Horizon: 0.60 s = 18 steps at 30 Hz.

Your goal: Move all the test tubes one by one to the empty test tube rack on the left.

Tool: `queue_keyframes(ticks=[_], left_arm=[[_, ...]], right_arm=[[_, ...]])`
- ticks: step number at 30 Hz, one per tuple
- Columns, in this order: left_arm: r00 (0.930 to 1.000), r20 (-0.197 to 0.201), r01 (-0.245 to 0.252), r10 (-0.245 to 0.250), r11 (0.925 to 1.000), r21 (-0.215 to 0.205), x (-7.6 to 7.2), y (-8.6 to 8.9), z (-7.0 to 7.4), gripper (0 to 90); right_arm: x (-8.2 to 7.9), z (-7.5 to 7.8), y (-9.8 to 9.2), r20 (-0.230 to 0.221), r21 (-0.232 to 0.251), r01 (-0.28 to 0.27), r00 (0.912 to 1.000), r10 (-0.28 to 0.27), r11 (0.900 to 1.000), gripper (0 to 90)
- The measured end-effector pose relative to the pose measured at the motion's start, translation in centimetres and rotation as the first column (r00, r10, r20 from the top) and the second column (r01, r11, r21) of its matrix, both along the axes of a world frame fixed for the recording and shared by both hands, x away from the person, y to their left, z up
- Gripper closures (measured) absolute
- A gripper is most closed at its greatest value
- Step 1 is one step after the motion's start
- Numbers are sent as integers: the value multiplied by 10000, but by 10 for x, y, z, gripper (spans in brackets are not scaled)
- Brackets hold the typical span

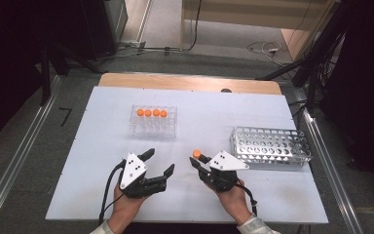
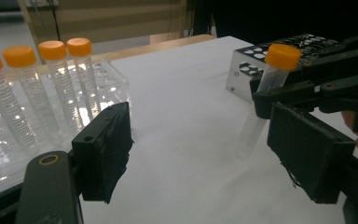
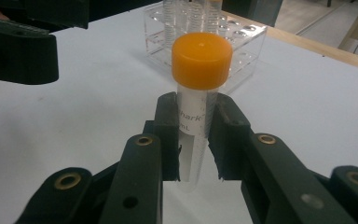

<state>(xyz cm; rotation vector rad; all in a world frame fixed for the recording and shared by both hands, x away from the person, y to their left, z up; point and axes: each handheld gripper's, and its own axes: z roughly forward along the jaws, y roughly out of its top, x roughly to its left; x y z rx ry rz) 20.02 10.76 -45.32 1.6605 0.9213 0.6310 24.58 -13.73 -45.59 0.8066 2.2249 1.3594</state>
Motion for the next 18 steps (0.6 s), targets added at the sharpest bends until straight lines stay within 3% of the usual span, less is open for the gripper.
queue_keyframes(ticks=[10, 18], left_arm=[[9981, 249, 567, -564, 9983, -99, 2, -11, 7, 292], [9923, 297, 1211, -1205, 9925, -185, 6, -20, 11, 400]], right_arm=[[-1, -2, 11, -76, -67, -279, 9996, 278, 9996, 719], [-4, -2, 20, -86, -100, -536, 9985, 535, 9985, 719]])
